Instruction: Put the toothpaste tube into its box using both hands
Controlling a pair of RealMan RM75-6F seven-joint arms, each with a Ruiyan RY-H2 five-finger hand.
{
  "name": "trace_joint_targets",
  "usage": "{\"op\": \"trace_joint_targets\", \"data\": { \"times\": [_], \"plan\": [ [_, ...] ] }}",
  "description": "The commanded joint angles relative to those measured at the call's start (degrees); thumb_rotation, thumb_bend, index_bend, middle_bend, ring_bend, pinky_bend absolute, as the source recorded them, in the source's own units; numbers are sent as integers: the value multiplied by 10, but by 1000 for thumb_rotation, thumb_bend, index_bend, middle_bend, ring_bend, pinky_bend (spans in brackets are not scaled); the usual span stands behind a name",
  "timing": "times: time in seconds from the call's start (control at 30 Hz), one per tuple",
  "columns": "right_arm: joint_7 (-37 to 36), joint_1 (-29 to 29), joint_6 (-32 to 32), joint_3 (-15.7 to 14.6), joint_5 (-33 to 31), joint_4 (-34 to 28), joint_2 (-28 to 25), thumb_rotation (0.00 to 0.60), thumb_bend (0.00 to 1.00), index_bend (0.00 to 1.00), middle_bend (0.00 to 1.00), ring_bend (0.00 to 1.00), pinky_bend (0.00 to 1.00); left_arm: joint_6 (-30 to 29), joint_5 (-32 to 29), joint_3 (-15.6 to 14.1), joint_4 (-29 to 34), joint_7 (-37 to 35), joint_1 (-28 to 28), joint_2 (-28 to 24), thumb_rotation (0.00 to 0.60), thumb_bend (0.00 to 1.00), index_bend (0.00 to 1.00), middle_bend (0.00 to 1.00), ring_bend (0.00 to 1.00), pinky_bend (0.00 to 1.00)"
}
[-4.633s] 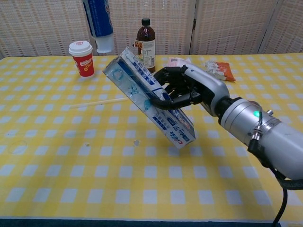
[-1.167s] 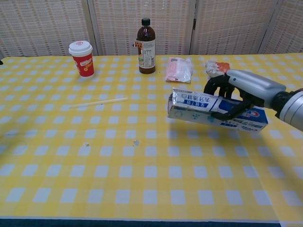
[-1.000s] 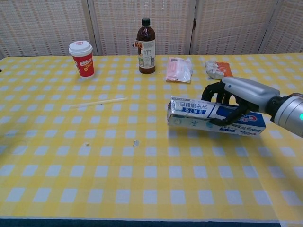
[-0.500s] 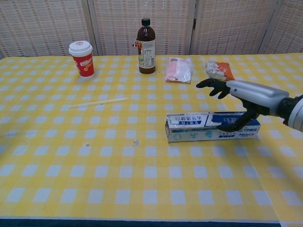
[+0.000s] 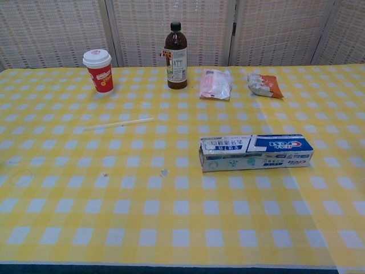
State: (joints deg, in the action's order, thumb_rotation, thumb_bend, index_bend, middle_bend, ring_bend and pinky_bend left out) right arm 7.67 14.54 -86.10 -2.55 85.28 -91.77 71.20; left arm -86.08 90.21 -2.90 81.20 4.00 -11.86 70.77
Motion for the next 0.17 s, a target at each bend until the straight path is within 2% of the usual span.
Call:
{"op": "trace_joint_targets", "data": {
  "times": [0.03,0.17],
  "plan": [
    [-7,-31,-12,-16,7,-3,-33,600,324,0,0,0,0,12,2,-6,17,16,4,-9,600,191,190,259,176,81],
    [-11,-29,4,-13,11,-3,-36,600,324,0,0,0,0,9,6,-2,22,23,6,-9,600,191,180,259,176,81]
  ]
}}
